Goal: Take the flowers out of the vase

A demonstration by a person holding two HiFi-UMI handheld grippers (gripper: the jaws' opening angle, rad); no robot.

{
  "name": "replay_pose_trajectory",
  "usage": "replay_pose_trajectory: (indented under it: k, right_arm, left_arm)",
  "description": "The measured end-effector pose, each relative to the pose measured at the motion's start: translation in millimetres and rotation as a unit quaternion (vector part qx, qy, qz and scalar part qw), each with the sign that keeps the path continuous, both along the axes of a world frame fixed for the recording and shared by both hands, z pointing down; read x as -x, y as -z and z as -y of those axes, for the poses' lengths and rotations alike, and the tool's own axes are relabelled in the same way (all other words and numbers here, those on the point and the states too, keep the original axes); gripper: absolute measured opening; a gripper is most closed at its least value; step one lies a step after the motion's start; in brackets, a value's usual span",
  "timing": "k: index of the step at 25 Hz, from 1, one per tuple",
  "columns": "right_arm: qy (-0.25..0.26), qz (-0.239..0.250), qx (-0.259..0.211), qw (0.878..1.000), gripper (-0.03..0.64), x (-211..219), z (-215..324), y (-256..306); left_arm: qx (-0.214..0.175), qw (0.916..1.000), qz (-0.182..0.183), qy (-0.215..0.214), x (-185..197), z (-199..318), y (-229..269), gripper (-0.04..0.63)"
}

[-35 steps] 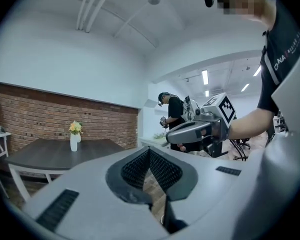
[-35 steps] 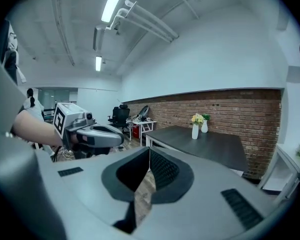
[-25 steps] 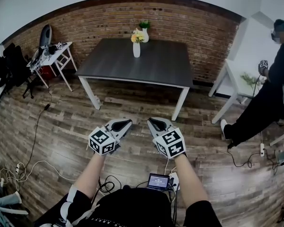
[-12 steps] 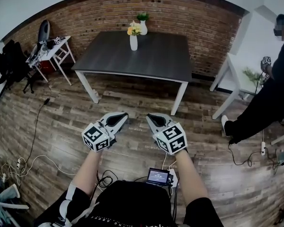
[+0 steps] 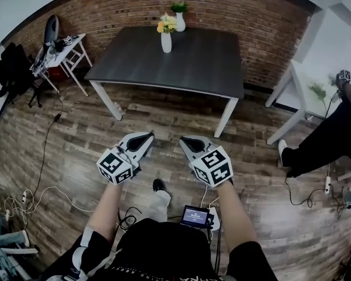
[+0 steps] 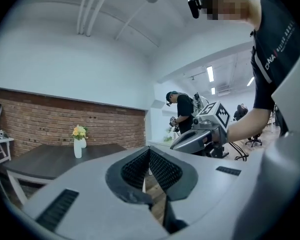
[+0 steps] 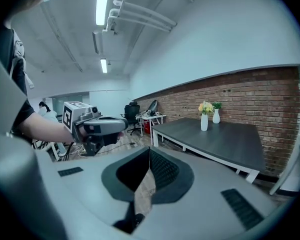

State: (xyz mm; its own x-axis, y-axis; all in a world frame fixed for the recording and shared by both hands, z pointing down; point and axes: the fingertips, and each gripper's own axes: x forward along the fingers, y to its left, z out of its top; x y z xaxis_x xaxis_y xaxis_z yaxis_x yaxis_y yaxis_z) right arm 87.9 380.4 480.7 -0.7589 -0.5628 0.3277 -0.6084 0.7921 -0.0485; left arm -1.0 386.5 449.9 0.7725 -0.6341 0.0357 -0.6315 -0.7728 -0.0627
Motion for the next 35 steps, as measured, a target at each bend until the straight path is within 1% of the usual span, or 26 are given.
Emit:
replay_pose_trajectory:
  k: [3,5,7,10,11,14,16,17,21,25,28,33,35]
  right_arm:
    - [-0.011,-0.007,0.003,1.000,0.005,5,43,-7]
    - [-0.017,-0.025,0.000,1.000,0.005,13,78,-10]
    - [-0.019,-0.036,0.002,0.999,0.005,25,114,-9]
    - [-0.035,-0.035,0.000,0.999,0.005,42,170,1]
    - [-0.044,-0.031,-0.001,0.999,0.005,47,189,5]
    - [-0.063,0.001,0.013,0.998,0.005,63,238,13]
    - [-0.069,0.023,0.025,0.997,0.005,73,263,15]
    - [-0.070,0.027,0.030,0.997,0.005,77,272,14]
    - [-0.062,0.013,0.028,0.998,0.005,91,309,12]
    - [-0.058,0.026,0.031,0.997,0.005,101,347,2]
    - [-0.054,0.023,0.040,0.998,0.005,107,378,-17]
    - [-0.043,0.036,0.039,0.998,0.005,103,452,-20]
    - [-0.043,0.038,0.039,0.998,0.005,96,485,-16]
  left_arm:
    - [-0.002,0.9998,-0.020,-0.001,10,43,-5,0.002]
    - [0.000,0.9996,-0.029,-0.001,19,80,-7,0.002]
    - [0.010,0.9997,-0.021,-0.006,28,118,-11,0.002]
    - [0.024,0.9992,0.015,-0.028,36,166,-17,0.001]
    - [0.028,0.9988,0.018,-0.036,41,182,-17,0.002]
    - [0.047,0.9978,0.002,-0.048,60,227,-17,0.001]
    - [0.061,0.9970,-0.001,-0.047,69,253,-21,0.000]
    - [0.069,0.9966,0.000,-0.046,72,262,-25,0.000]
    - [0.079,0.9961,0.011,-0.040,83,291,-35,0.000]
    - [0.097,0.9948,-0.002,-0.030,92,327,-45,0.000]
    - [0.110,0.9937,-0.005,-0.023,91,357,-60,0.000]
    - [0.102,0.9945,0.019,-0.014,83,430,-67,0.002]
    - [0.100,0.9948,0.018,-0.006,77,465,-61,0.000]
